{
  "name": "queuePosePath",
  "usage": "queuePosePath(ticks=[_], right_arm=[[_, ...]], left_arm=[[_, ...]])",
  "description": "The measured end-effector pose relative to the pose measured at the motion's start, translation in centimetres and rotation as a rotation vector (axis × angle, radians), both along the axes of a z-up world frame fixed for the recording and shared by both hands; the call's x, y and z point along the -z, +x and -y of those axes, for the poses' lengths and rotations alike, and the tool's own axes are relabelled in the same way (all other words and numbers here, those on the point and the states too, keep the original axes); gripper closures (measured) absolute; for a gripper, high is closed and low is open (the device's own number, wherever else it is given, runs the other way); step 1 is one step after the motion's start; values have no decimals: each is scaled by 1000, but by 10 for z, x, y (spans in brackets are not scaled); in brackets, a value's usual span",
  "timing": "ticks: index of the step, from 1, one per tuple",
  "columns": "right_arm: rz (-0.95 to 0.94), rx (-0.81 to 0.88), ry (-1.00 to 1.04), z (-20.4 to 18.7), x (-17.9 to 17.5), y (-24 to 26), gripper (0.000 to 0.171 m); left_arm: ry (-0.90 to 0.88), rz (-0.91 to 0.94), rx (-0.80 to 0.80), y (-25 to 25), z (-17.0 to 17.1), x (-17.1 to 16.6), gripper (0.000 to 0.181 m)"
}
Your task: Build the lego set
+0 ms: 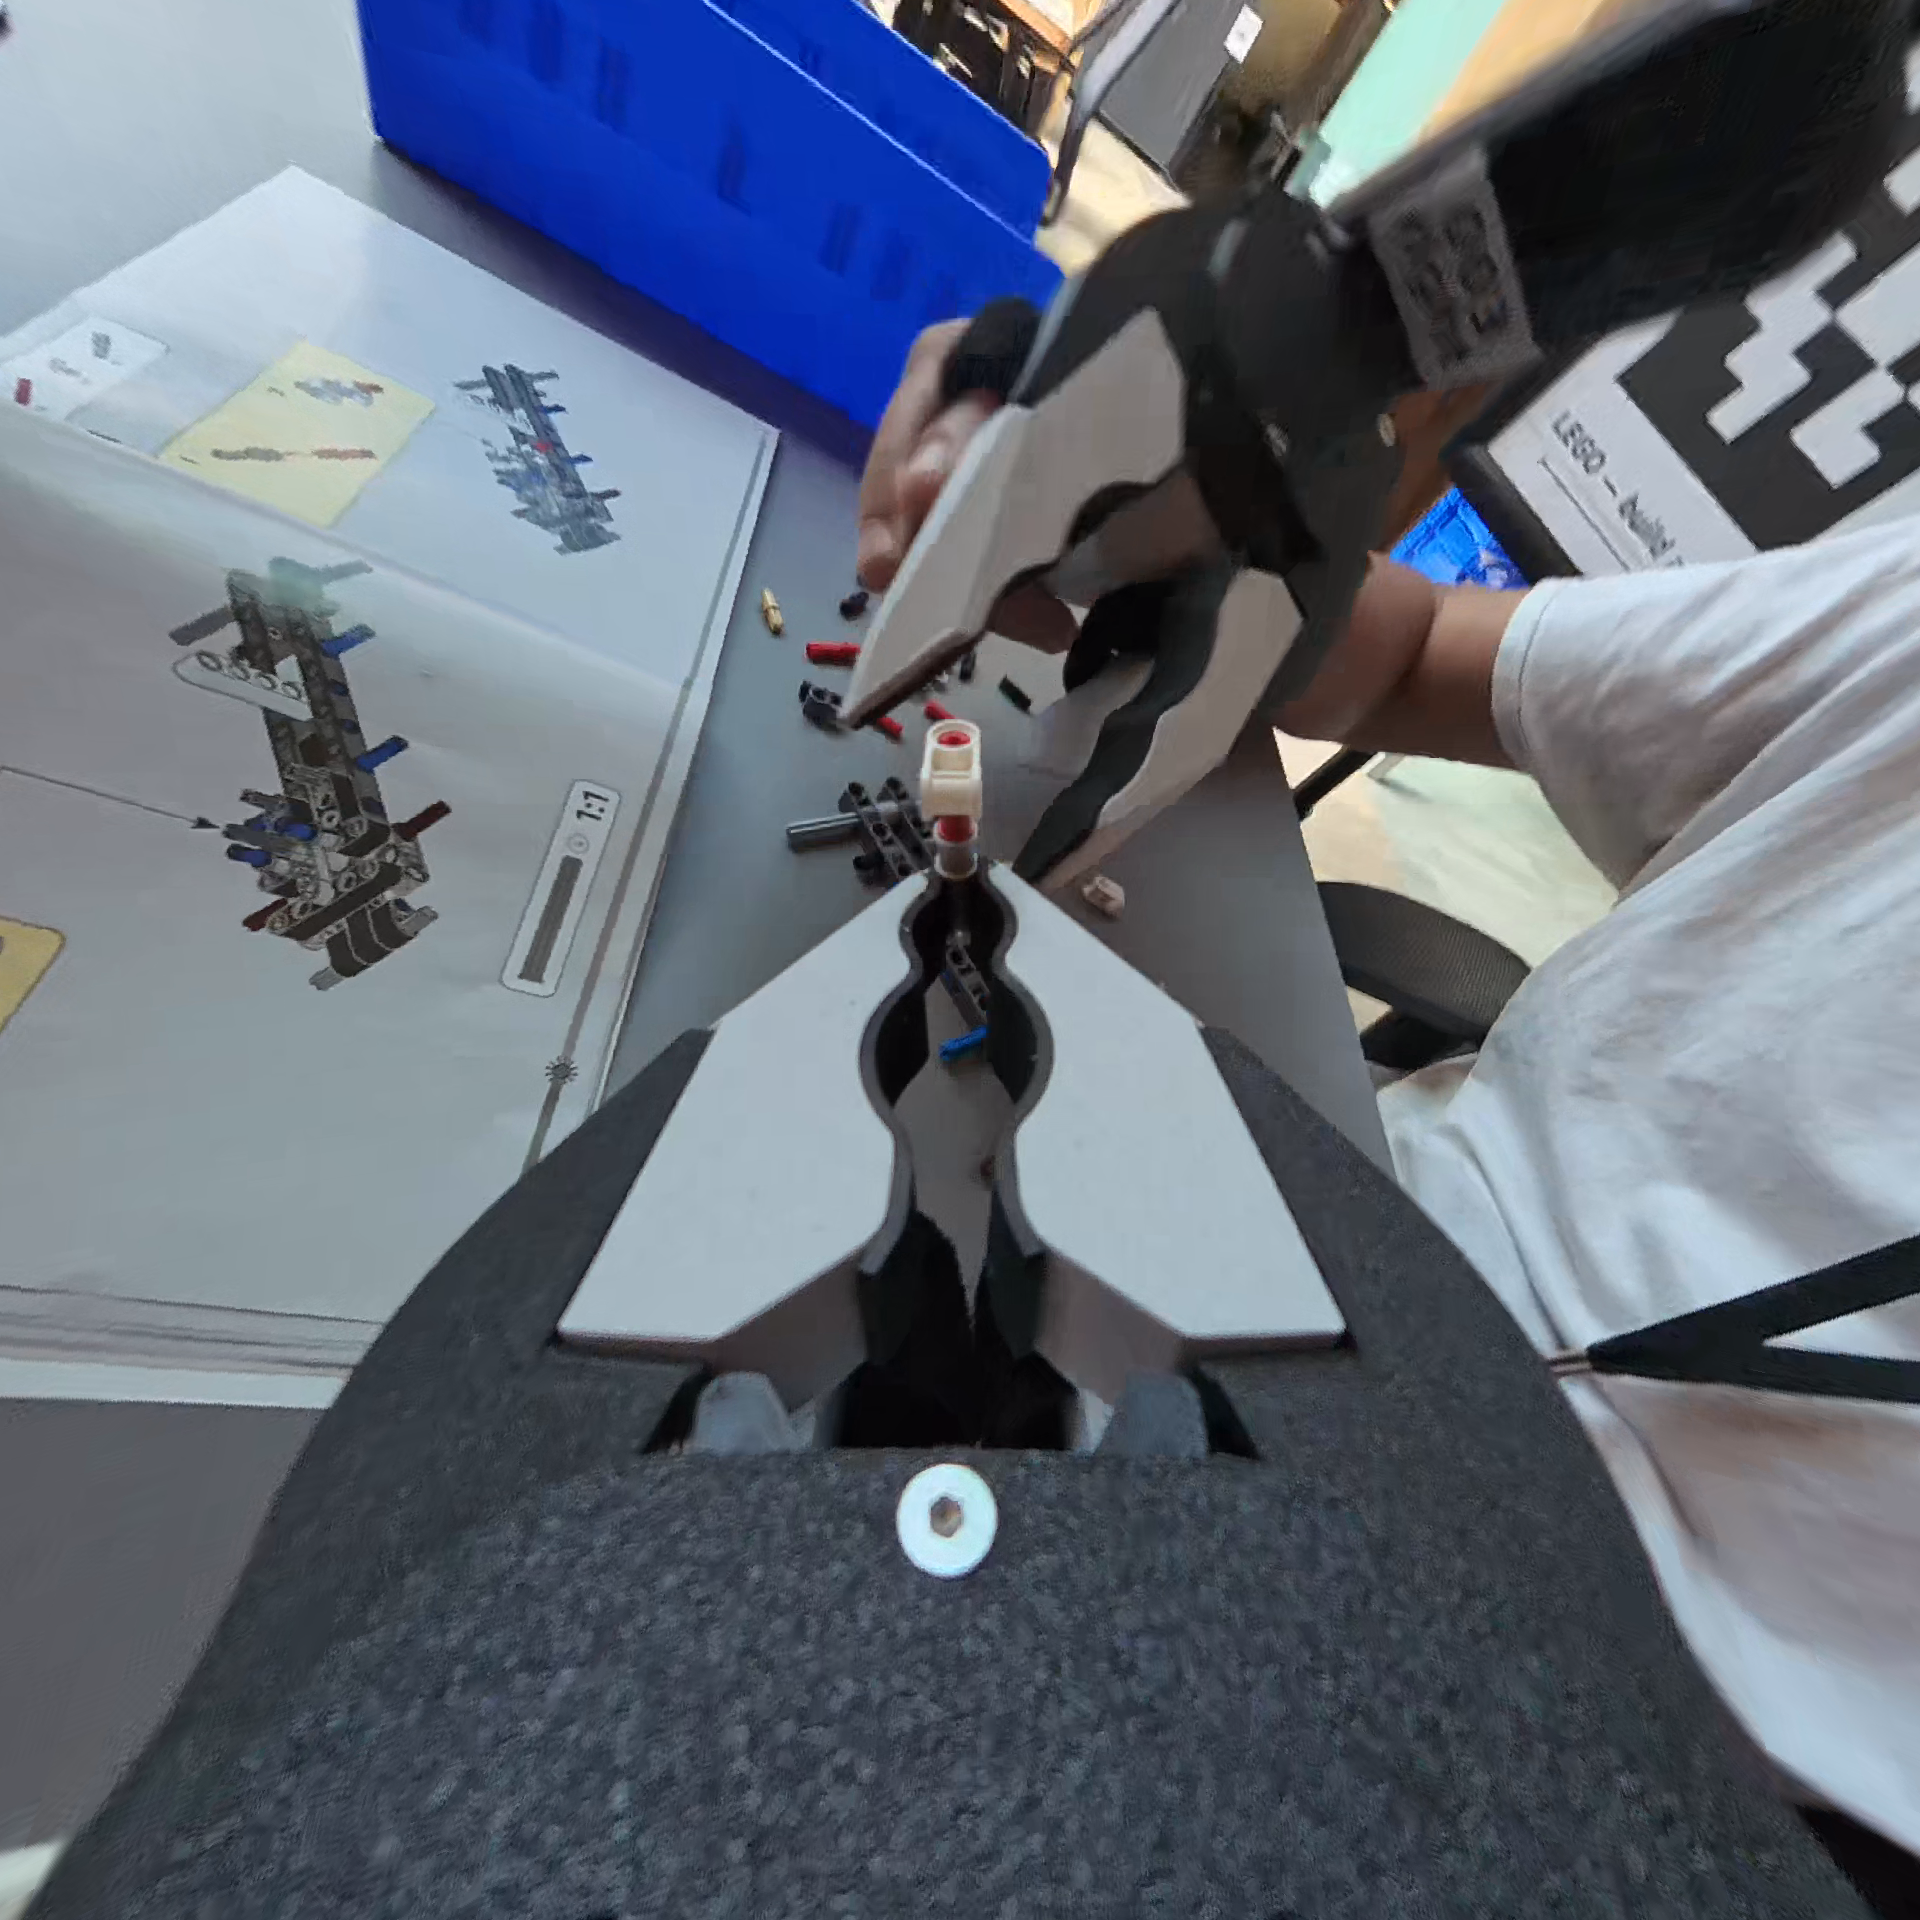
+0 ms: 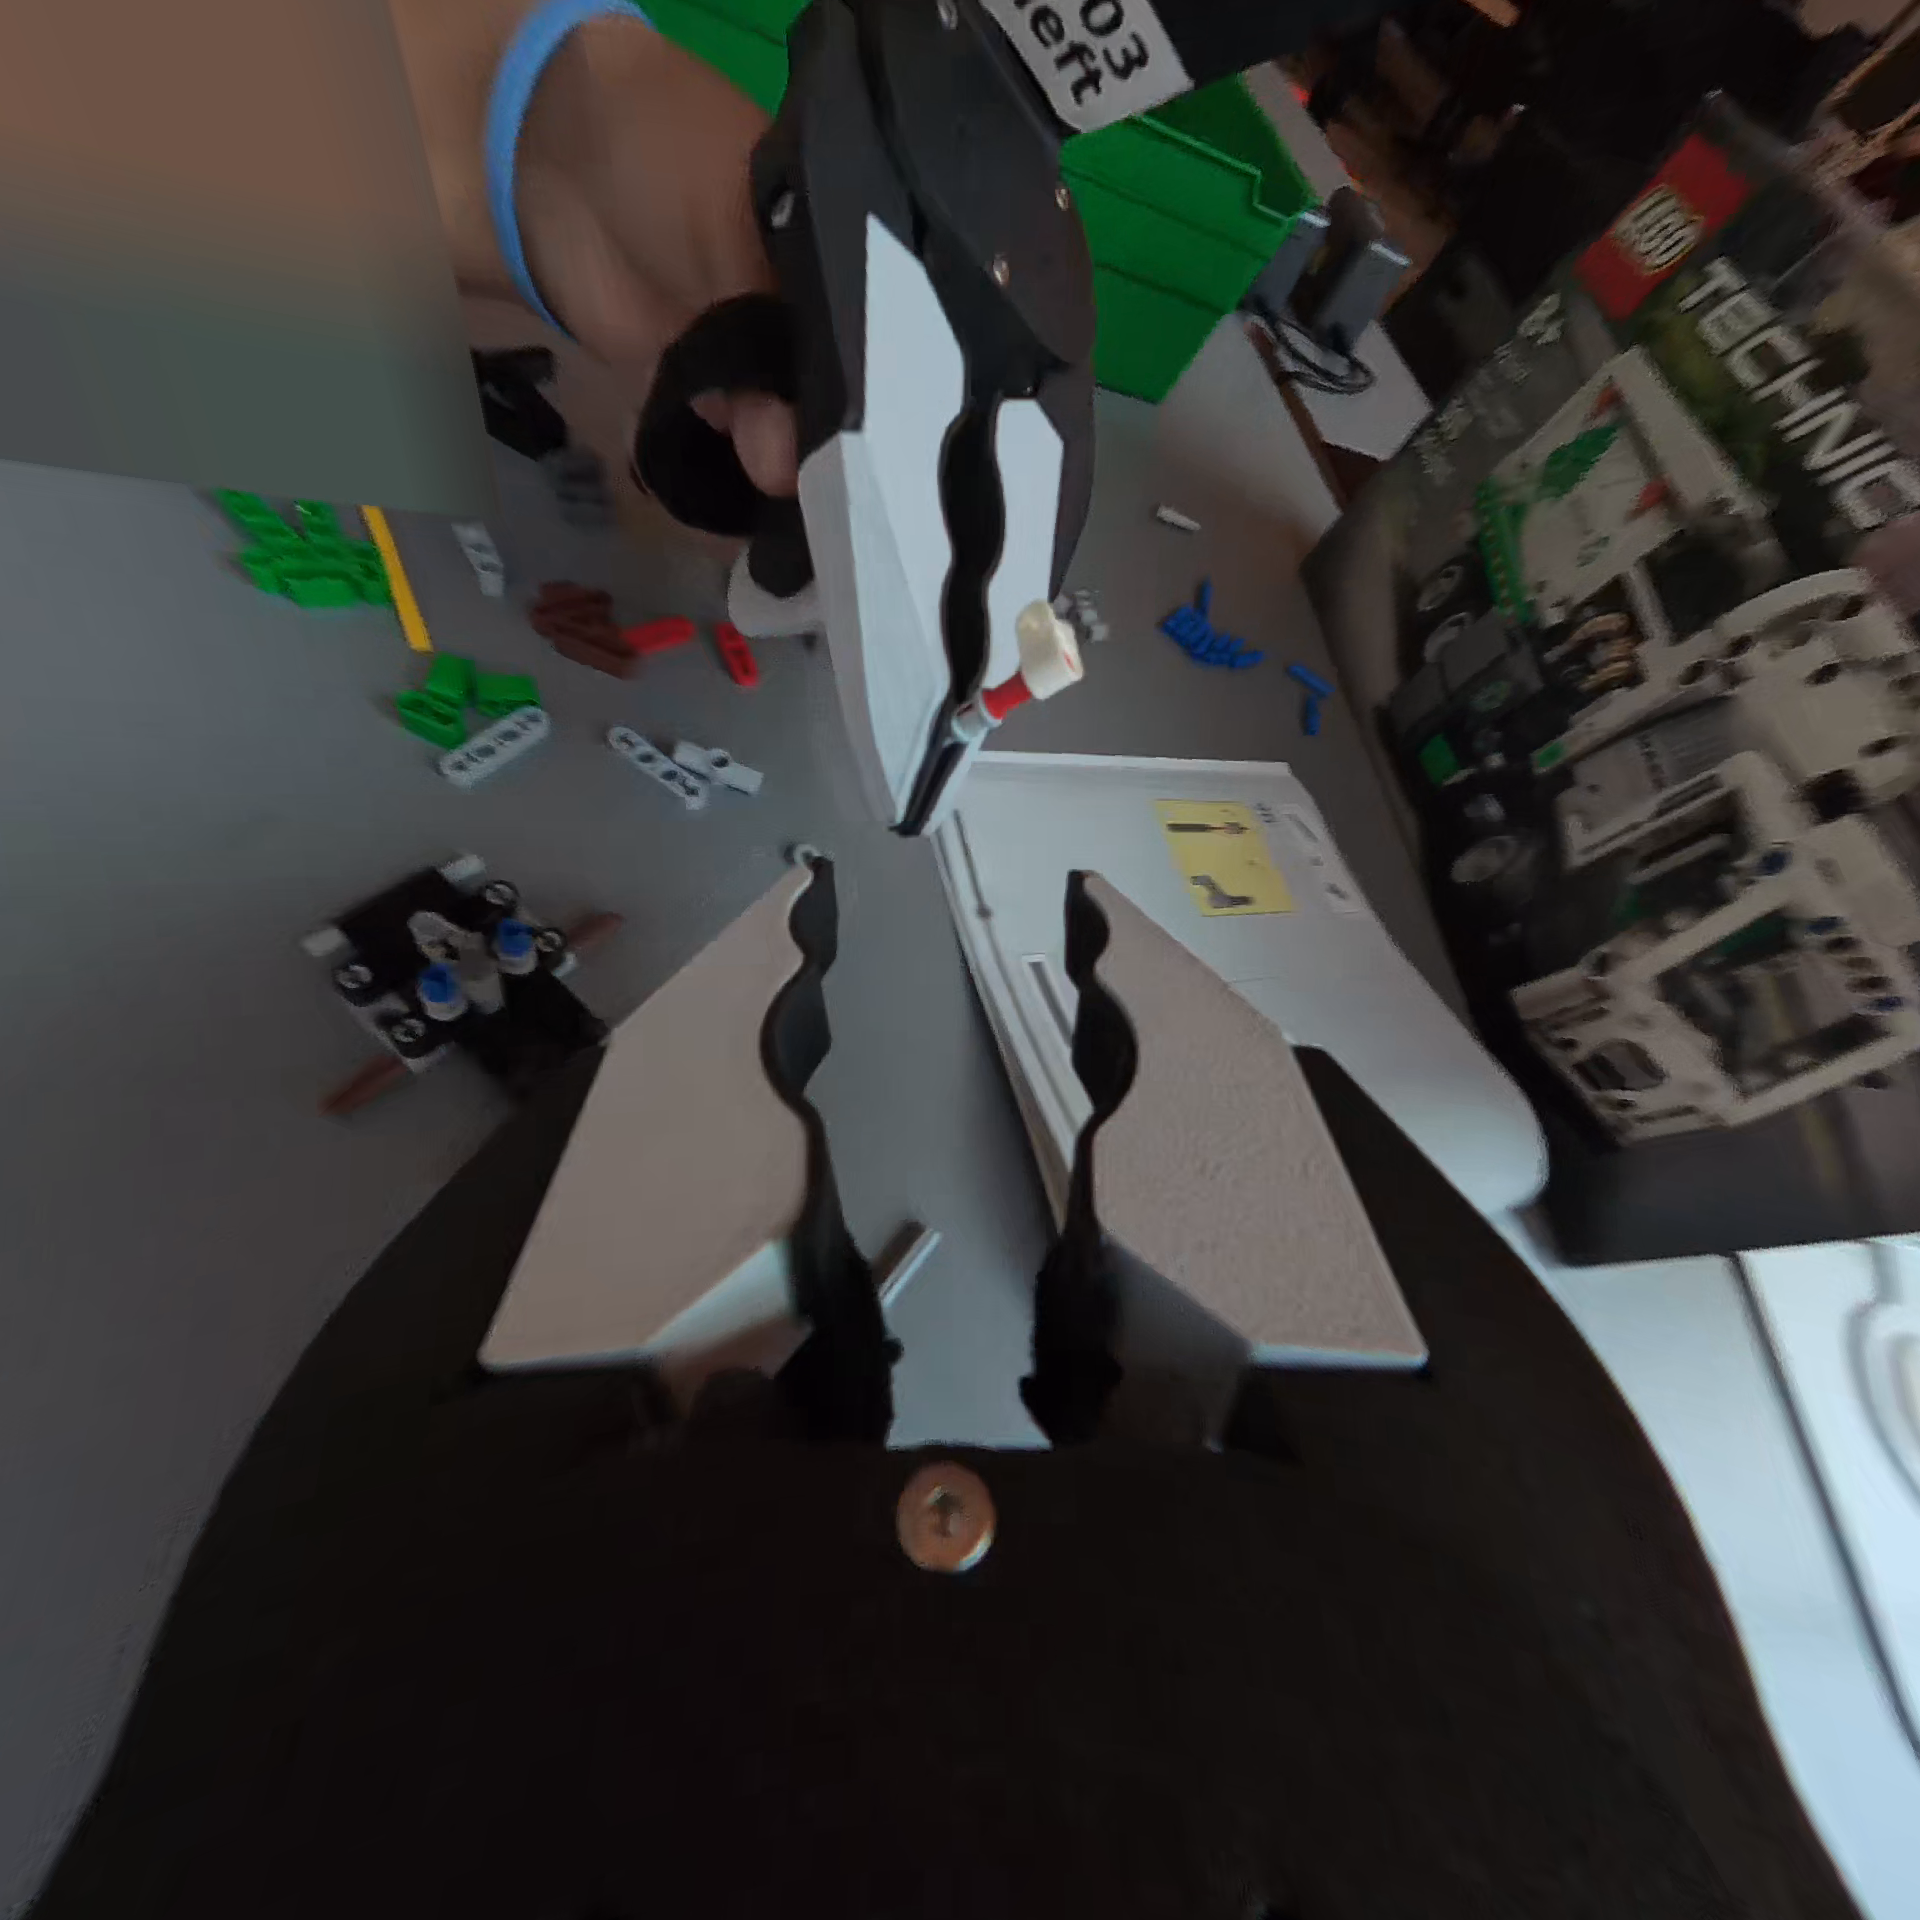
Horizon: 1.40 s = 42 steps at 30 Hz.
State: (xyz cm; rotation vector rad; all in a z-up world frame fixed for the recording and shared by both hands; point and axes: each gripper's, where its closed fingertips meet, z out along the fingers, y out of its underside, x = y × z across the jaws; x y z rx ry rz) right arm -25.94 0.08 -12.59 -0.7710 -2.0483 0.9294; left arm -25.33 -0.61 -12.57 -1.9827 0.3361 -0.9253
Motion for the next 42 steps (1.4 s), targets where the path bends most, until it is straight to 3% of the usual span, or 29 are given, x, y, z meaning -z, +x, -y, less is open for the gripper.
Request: queuePosePath(ticks=[3,7,9,15,34,42], right_arm=[[-148,29,242,3,-14,5,131],[-102,79,459,5,0,3,110],[-109,91,548,1,6,1,109],[-136,66,588,8,9,0,126],[-169,96,531,6,7,-4,132],[-333,106,546,5,-16,-3,132]], left_arm=[[-71,90,-40,1,-3,-4,180],[-167,121,-38,15,-5,7,180],[-188,63,-39,20,-5,16,180],[-208,-25,-37,31,-4,25,180],[-178,-36,-55,26,-6,23,181],[-78,10,-65,27,-9,1,179]])
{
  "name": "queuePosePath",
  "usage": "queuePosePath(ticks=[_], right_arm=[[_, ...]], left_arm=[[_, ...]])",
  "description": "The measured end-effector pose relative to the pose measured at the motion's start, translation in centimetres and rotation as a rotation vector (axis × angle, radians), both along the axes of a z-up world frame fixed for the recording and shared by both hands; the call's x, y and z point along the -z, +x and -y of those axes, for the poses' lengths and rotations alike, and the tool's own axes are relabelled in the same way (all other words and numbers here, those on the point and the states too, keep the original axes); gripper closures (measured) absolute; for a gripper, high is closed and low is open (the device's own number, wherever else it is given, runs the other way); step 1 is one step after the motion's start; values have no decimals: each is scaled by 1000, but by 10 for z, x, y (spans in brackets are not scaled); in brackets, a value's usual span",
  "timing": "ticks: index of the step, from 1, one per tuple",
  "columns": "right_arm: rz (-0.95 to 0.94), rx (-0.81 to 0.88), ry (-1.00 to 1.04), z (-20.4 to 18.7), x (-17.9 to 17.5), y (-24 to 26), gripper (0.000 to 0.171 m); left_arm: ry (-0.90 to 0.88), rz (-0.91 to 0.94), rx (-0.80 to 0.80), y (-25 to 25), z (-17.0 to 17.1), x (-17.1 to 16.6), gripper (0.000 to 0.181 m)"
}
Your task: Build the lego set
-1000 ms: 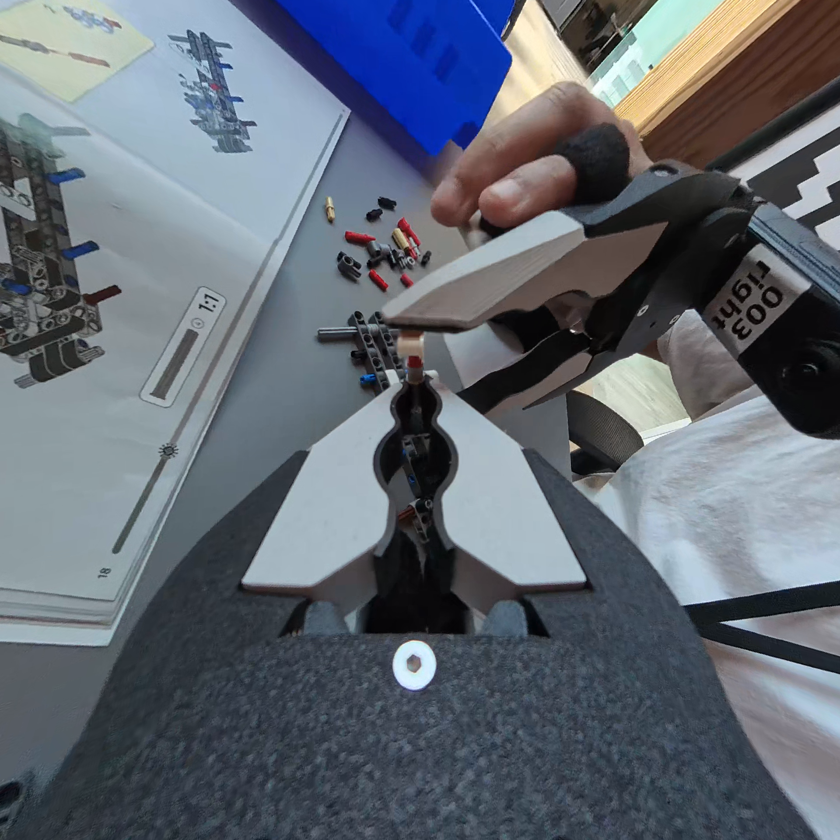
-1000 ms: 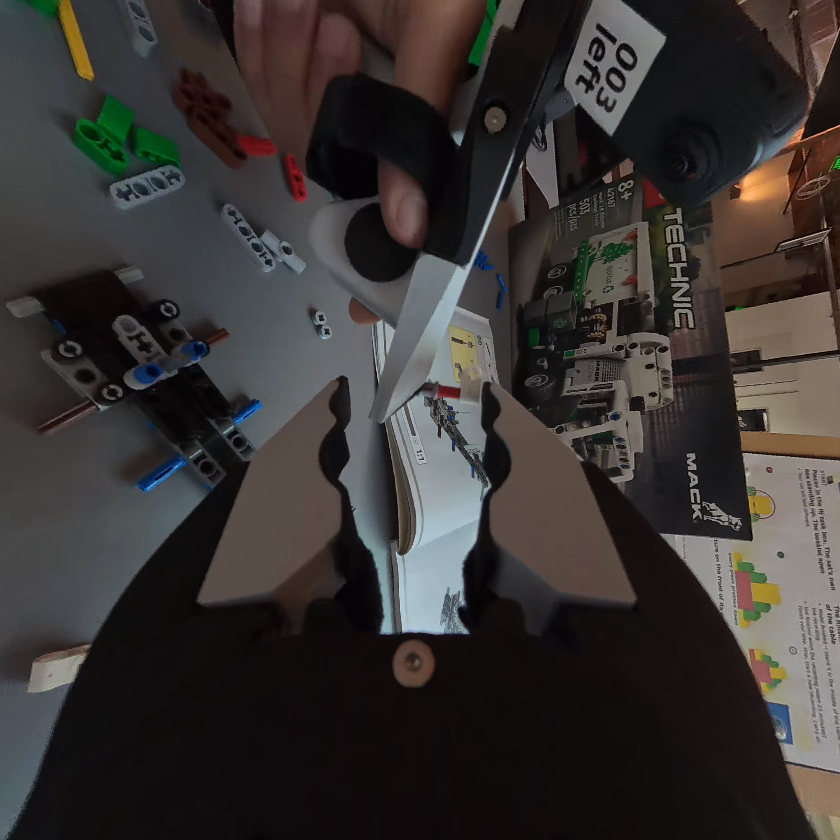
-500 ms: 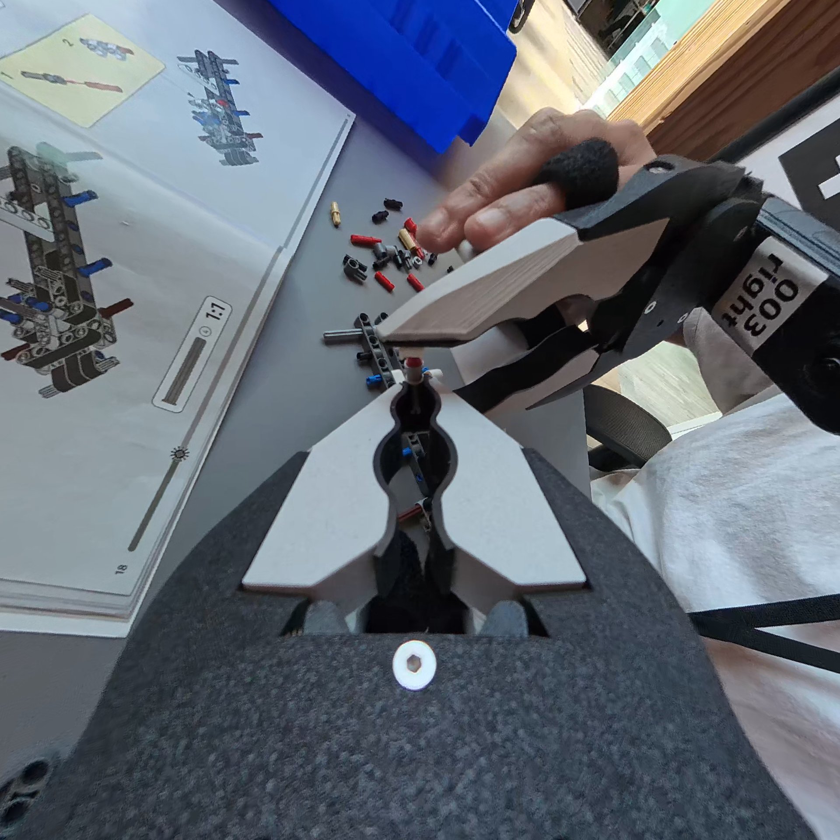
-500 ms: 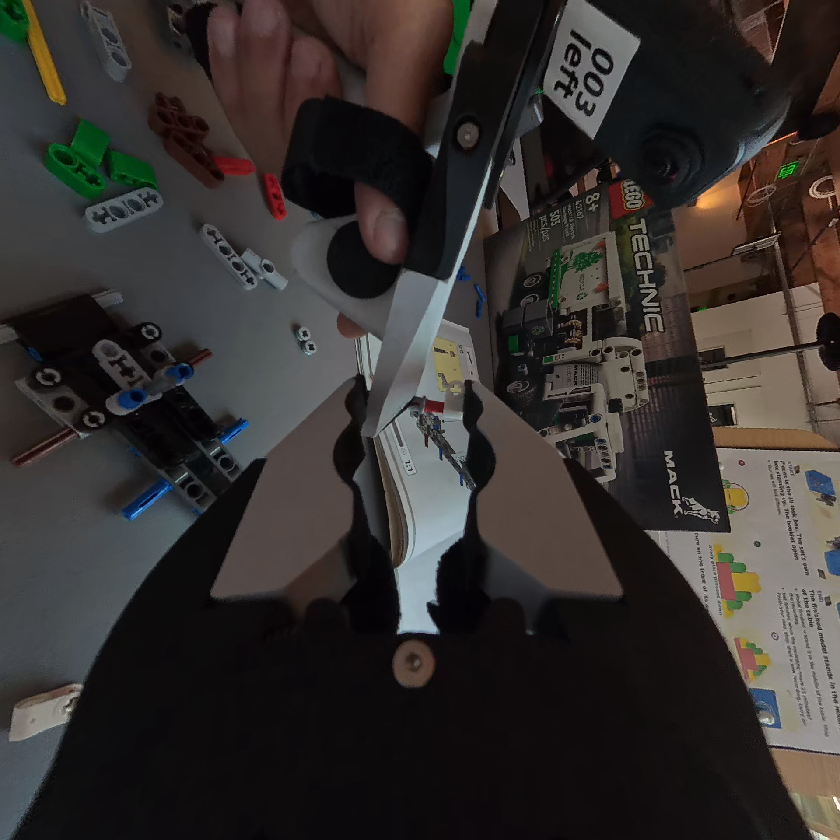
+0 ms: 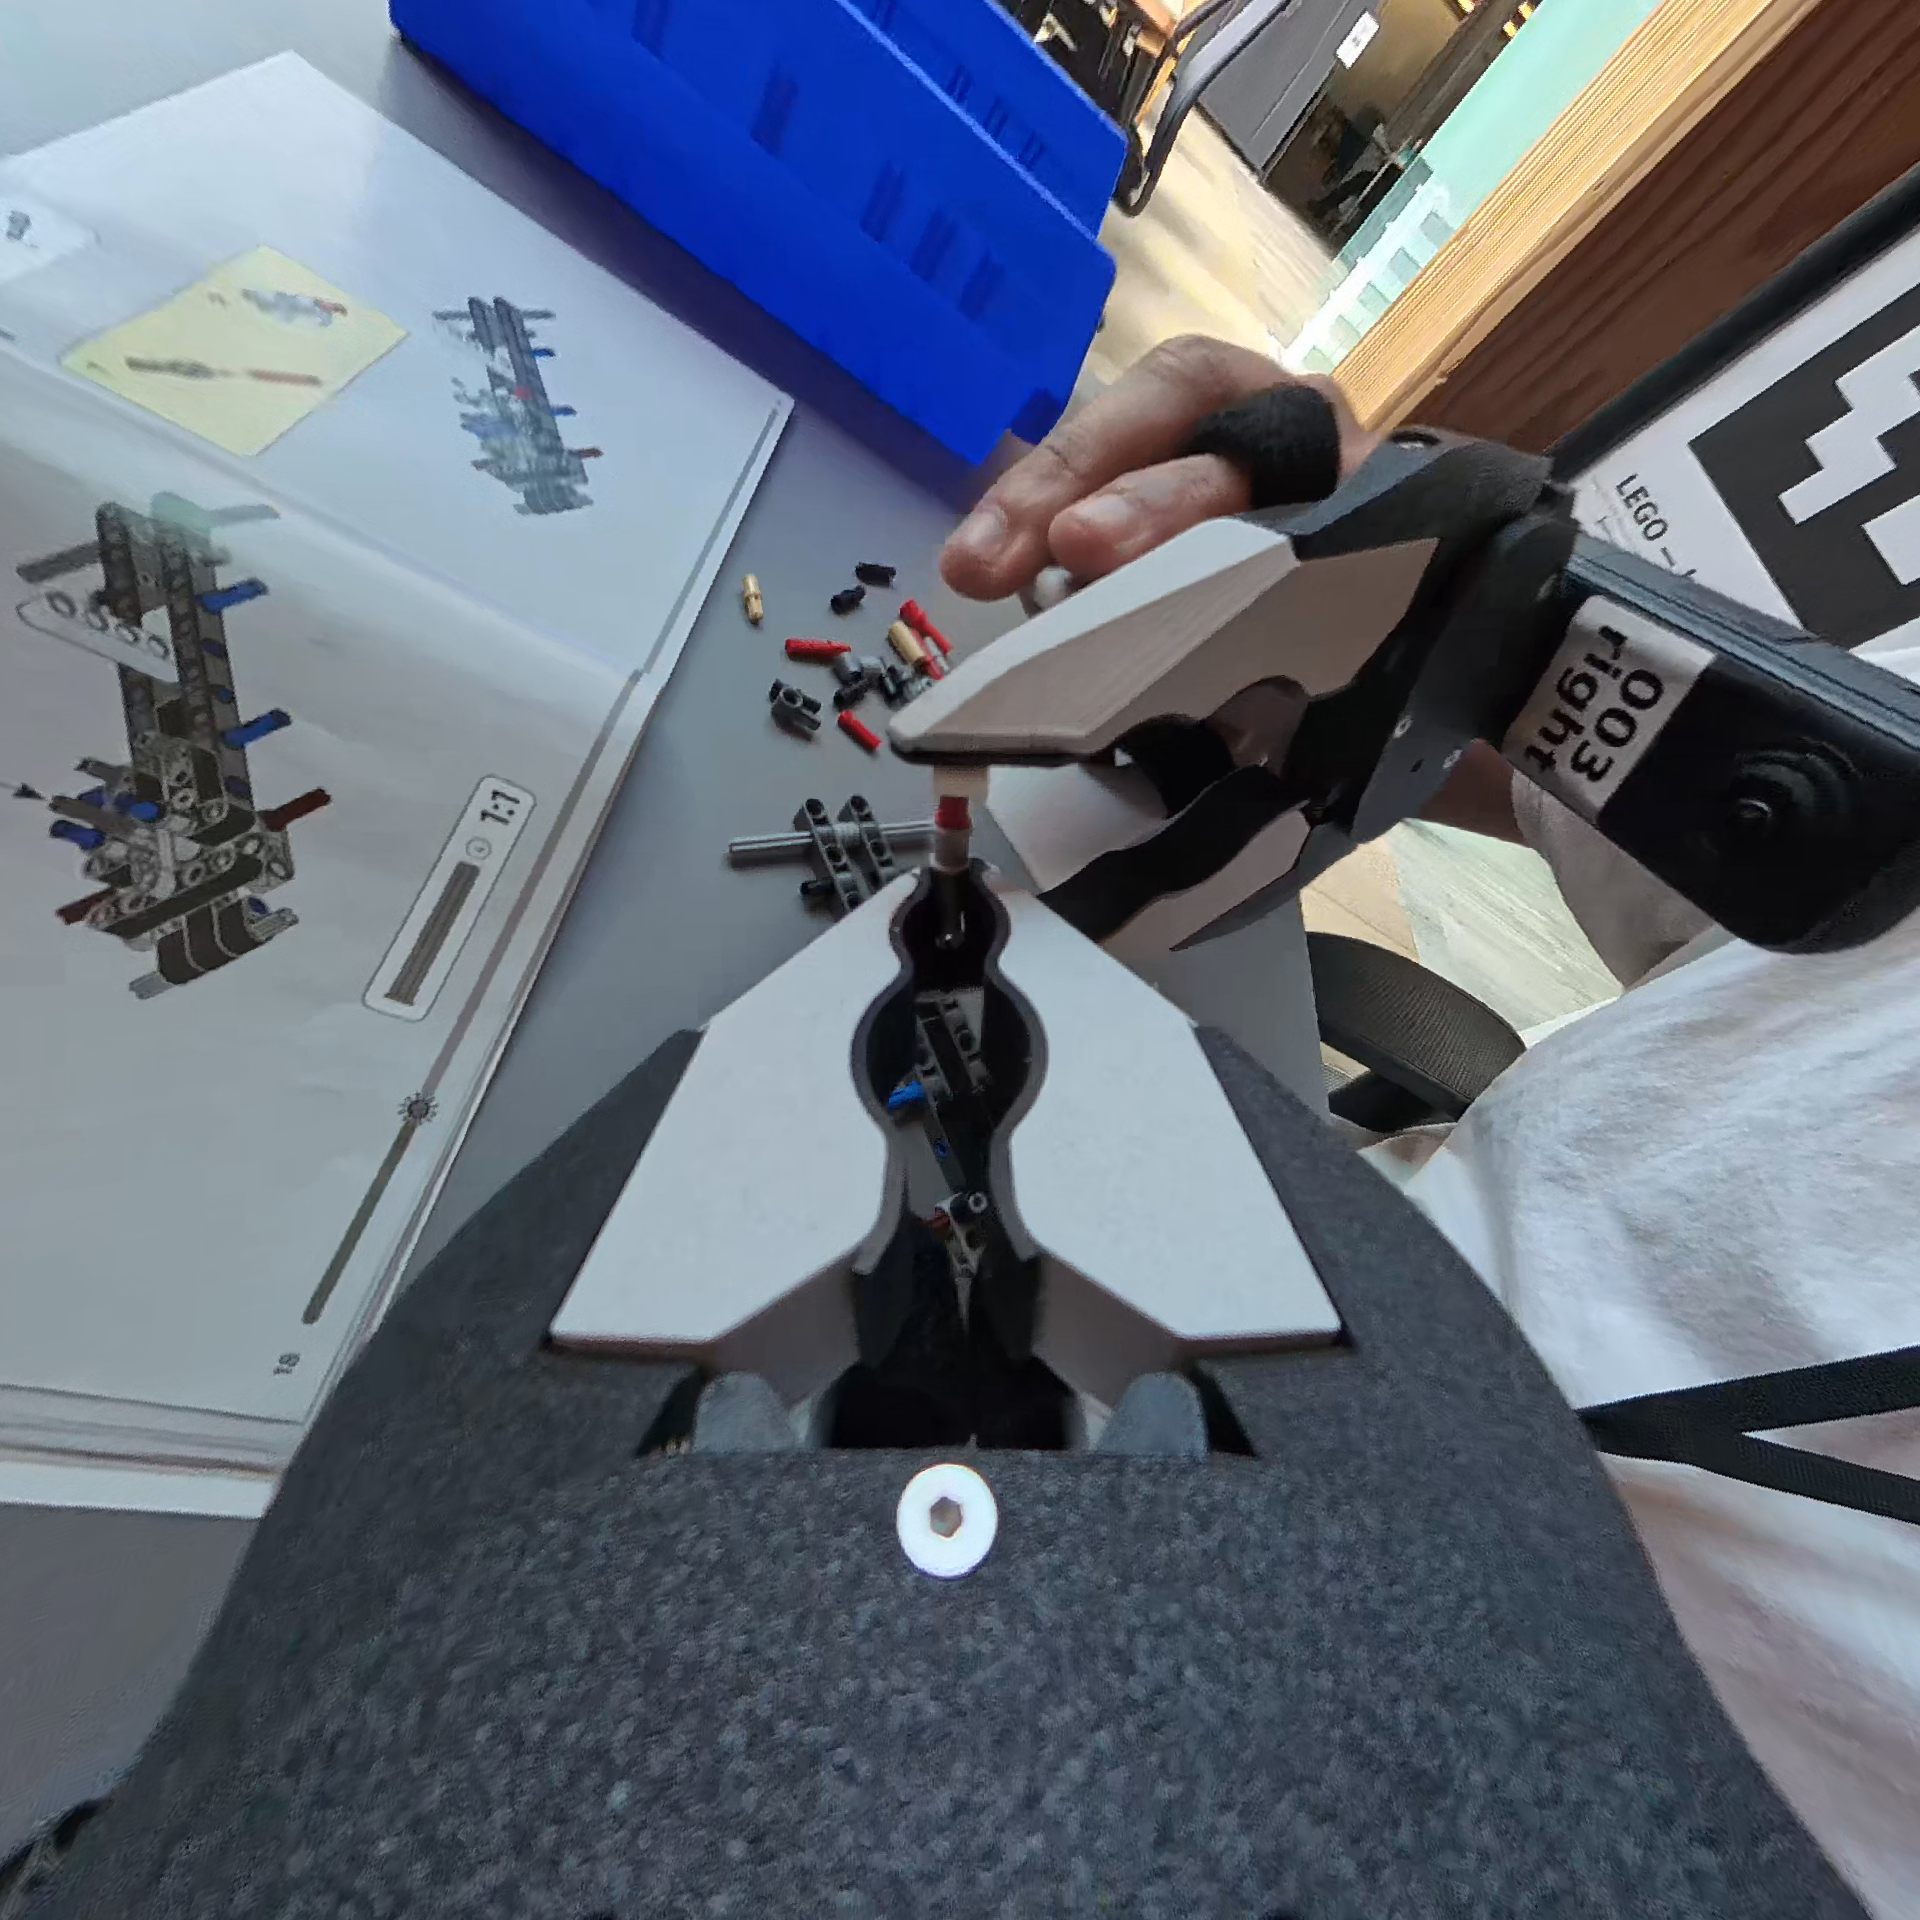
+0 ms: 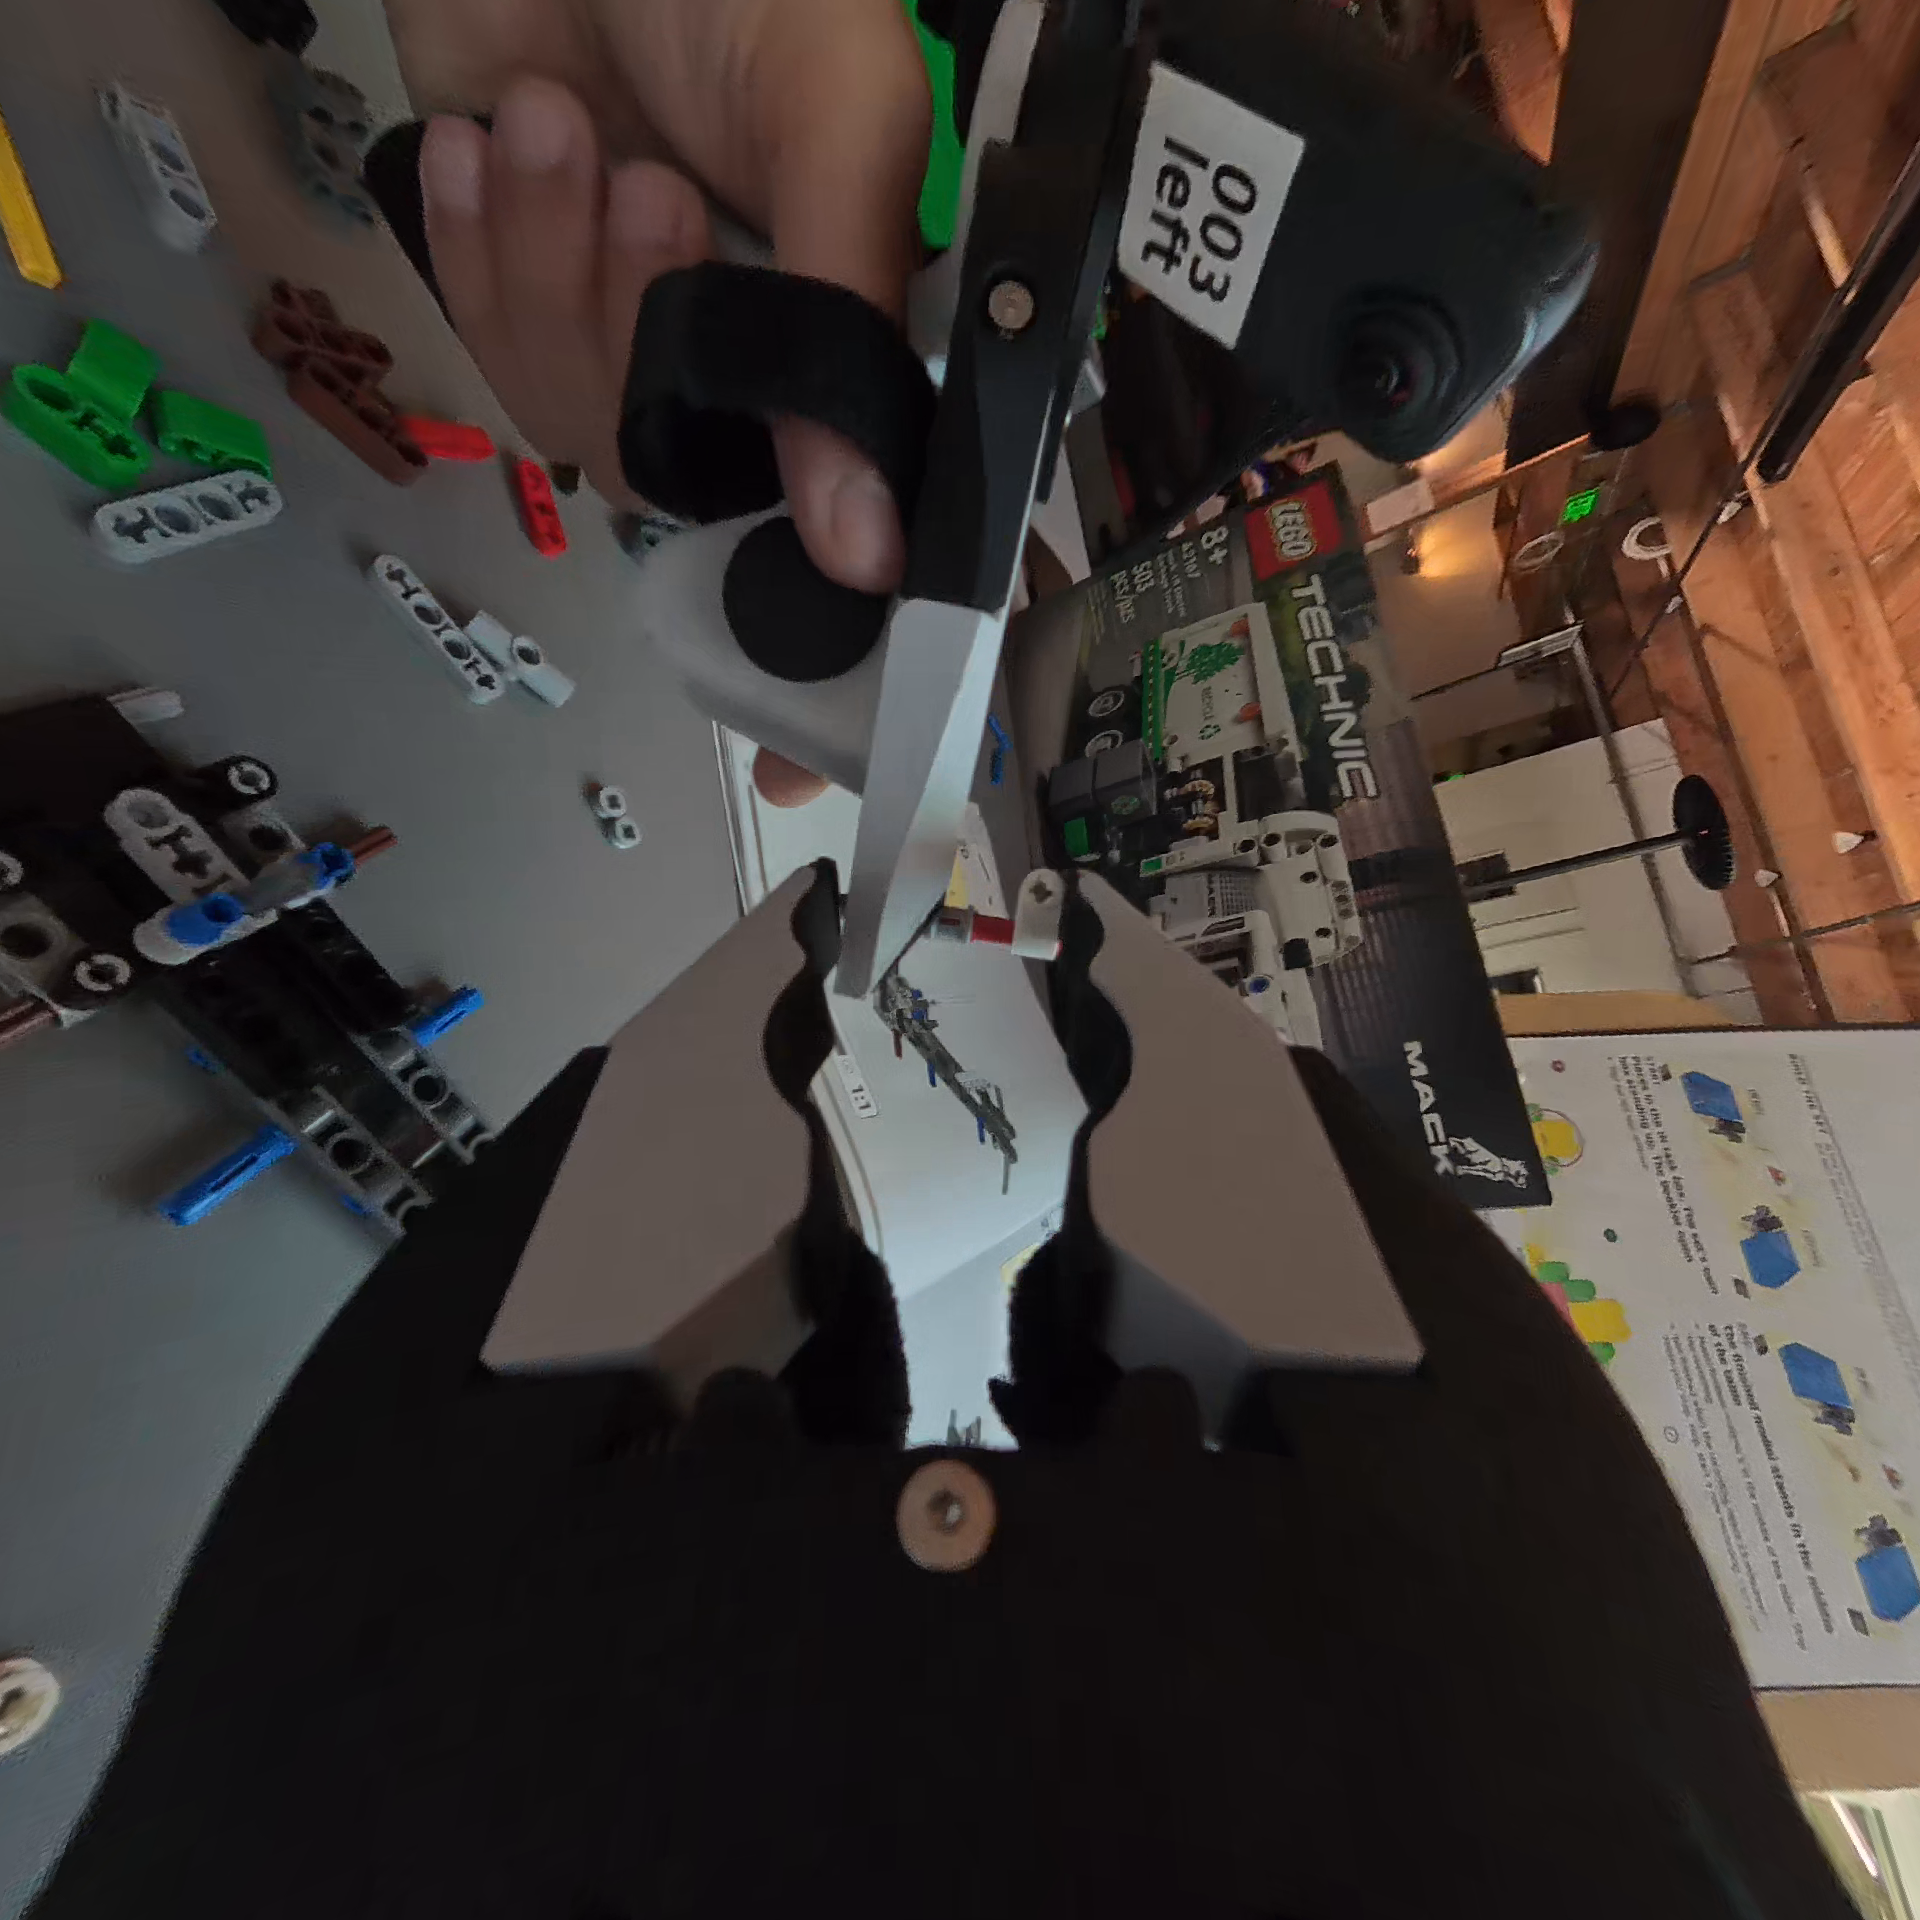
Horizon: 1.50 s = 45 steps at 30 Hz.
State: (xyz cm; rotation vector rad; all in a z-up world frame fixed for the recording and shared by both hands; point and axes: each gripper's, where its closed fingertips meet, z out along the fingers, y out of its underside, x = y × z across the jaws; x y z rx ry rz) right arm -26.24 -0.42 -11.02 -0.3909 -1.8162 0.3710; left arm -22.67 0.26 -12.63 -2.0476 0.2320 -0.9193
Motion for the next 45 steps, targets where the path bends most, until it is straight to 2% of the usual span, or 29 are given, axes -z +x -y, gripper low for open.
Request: queuePosePath(ticks=[10,13,20,32,41,45], right_arm=[[-128,-213,-358,5,-42,20,134],[-122,-215,-352,4,-39,19,132],[-58,-106,-321,-3,-28,10,132],[-53,-99,-284,-1,-31,12,132],[-147,-297,-348,18,-47,27,132],[-155,-329,-411,19,-52,30,132]], left_arm=[[152,316,84,9,9,-52,178],[151,285,69,8,7,-48,179],[141,162,-5,-1,0,-38,180],[147,157,1,1,2,-41,180],[198,262,160,25,17,-54,174],[224,290,150,27,15,-59,176]])
